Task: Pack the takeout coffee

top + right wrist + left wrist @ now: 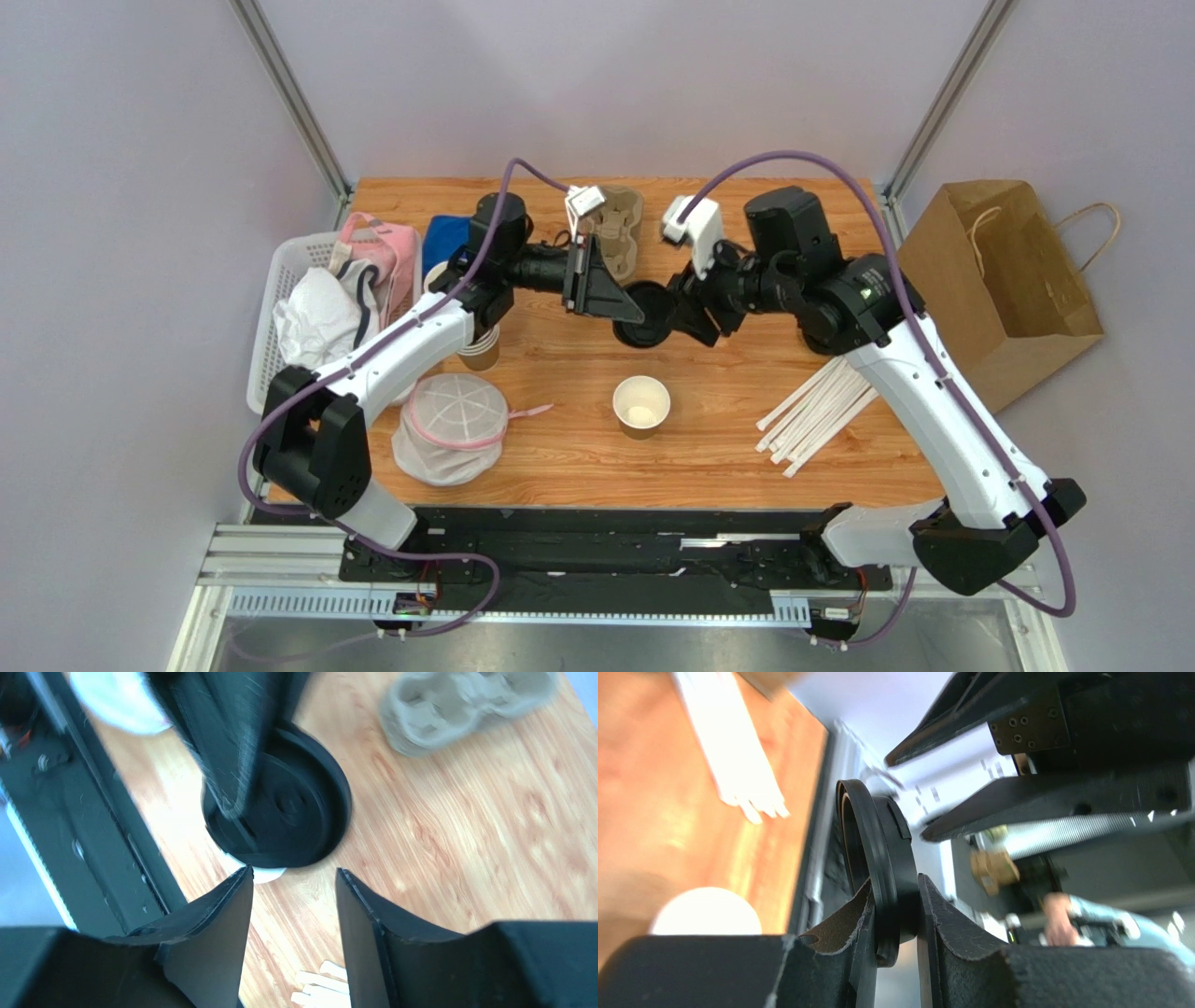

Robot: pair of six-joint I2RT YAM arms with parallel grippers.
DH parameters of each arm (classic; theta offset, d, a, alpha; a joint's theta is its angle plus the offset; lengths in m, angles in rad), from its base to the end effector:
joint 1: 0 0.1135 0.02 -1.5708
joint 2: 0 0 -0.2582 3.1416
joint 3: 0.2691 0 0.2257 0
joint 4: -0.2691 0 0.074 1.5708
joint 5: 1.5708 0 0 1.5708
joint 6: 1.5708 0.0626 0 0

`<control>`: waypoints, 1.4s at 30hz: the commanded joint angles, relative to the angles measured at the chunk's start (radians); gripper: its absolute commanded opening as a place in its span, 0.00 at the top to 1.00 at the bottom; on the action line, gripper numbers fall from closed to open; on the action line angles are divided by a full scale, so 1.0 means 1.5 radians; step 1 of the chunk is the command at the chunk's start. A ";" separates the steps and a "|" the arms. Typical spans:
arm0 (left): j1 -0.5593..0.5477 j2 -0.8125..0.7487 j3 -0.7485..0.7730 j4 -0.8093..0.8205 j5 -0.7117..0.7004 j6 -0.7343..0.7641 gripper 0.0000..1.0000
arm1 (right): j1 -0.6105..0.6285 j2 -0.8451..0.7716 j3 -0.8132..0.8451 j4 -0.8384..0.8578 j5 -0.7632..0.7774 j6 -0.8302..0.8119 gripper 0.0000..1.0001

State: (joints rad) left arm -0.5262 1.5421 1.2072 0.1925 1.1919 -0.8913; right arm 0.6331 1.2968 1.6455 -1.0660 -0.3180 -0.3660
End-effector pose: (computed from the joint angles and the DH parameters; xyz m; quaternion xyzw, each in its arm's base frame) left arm 0.2596 -0.2180 0.3430 0.2480 0.6817 -0.6748 0.1355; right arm 0.1776 0.1546 0.4051 -0.4881 0.7576 0.1973 0.3859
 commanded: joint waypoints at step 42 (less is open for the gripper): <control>-0.011 -0.040 0.175 -0.027 -0.681 0.309 1.00 | -0.221 0.302 -0.064 0.868 -0.340 1.262 0.64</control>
State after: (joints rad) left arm -0.5274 1.5204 1.4788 0.0830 0.1558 -0.4232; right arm 0.3016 1.7573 1.5433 0.1539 -0.8425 1.4765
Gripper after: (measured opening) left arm 0.298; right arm 0.373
